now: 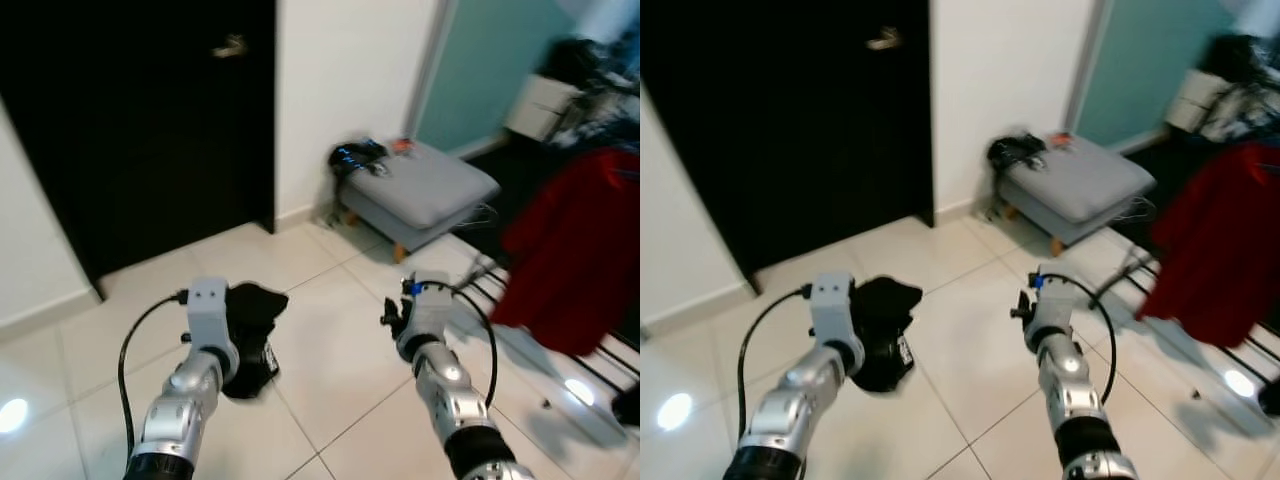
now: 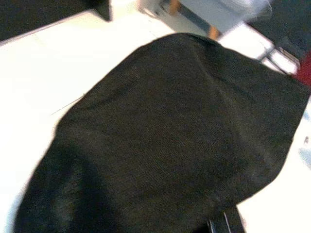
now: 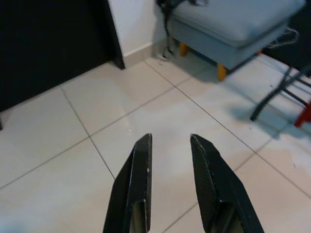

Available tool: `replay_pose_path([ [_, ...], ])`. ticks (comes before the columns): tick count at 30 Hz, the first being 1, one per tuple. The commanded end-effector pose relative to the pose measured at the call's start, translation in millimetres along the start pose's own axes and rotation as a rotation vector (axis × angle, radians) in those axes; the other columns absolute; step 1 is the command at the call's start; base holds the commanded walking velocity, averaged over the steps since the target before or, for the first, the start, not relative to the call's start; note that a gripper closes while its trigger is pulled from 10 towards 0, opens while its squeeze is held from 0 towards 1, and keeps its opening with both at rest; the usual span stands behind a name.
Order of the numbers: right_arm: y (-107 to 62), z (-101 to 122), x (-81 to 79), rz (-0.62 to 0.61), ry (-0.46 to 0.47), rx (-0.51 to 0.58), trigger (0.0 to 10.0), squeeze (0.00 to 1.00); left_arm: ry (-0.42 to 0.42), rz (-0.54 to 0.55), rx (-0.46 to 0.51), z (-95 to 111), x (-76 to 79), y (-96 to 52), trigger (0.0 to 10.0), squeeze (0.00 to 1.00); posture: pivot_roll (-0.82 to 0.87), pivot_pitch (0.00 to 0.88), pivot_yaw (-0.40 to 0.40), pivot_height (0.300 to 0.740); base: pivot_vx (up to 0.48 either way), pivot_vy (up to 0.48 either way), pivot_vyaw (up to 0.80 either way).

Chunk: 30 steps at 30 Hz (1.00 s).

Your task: Hang hanger

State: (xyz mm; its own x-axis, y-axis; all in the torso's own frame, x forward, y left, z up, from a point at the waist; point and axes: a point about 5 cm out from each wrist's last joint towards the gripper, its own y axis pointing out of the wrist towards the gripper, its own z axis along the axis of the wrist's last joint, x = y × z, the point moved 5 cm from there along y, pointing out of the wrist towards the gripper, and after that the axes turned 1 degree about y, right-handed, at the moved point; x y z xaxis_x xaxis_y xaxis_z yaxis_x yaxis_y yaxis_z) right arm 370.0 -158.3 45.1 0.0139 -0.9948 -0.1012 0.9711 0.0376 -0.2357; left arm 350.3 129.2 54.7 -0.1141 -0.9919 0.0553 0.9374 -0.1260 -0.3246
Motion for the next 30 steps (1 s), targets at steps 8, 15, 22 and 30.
replay_pose_path([
  [8,-2.1,2.8,-5.1,0.030,-0.002,0.021,10.0,0.00,-0.001,0.065,0.018,-0.6,-14.2,-2.3,10.0,0.00,-0.08,0.024,-0.027,0.740,0.000,0.000,-0.80],
  [15,3.5,1.9,-5.9,0.068,-0.019,-0.008,10.0,0.00,0.044,0.127,0.031,-1.3,-30.1,-6.9,10.0,0.00,-0.03,0.000,-0.088,0.740,0.000,0.000,-0.80],
  [22,5.8,3.6,-9.2,0.080,-0.021,-0.014,10.0,0.00,0.011,0.123,0.045,0.8,-27.8,-6.5,10.0,0.00,-0.03,0.000,-0.079,0.740,0.000,0.000,-0.80],
  [30,3.5,3.6,-10.4,0.069,-0.001,-0.001,10.0,0.00,-0.001,0.096,0.056,1.9,-19.6,-5.3,10.0,0.00,-0.05,0.000,-0.056,0.740,0.000,0.000,-0.80],
])
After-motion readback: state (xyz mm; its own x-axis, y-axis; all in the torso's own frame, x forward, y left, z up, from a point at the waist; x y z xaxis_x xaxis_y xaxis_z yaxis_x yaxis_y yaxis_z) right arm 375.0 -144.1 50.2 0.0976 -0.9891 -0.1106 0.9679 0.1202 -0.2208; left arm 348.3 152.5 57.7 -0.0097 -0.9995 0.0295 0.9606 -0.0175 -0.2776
